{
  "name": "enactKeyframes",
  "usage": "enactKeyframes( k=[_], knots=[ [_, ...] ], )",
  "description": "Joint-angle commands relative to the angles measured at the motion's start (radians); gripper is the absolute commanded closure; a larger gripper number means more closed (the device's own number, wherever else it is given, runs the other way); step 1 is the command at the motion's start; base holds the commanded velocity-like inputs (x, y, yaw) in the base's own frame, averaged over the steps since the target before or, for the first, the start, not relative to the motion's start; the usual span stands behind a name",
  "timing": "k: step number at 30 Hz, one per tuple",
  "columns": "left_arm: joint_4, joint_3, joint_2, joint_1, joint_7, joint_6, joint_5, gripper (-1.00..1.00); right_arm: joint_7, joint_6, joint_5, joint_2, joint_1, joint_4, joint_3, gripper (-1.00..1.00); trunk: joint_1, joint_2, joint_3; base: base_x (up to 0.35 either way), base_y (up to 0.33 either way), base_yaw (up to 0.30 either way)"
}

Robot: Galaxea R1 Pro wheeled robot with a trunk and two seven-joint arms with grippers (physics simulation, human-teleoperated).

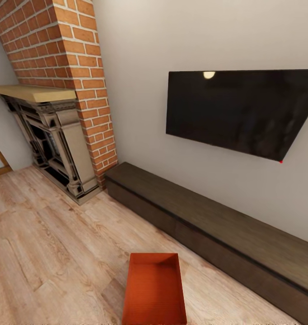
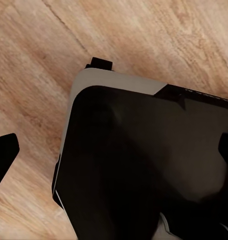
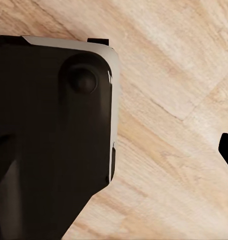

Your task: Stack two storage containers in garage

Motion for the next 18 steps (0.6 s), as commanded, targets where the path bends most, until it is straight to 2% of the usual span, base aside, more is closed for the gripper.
enactKeyframes(
  k=[1,18],
  knots=[
    [0.001,-0.001,0.000,-0.001,-0.003,-0.001,0.007,-1.00,0.003,-0.006,-0.004,0.000,-0.001,0.003,0.006,-1.00,0.000,-0.001,-0.003,0.000,0.000,0.000],
    [0.000,-0.001,0.000,-0.001,-0.002,-0.001,0.007,-1.00,0.002,-0.006,-0.004,0.000,-0.001,0.003,0.006,-1.00,0.000,-0.001,-0.030,0.000,0.000,0.000]
  ],
)
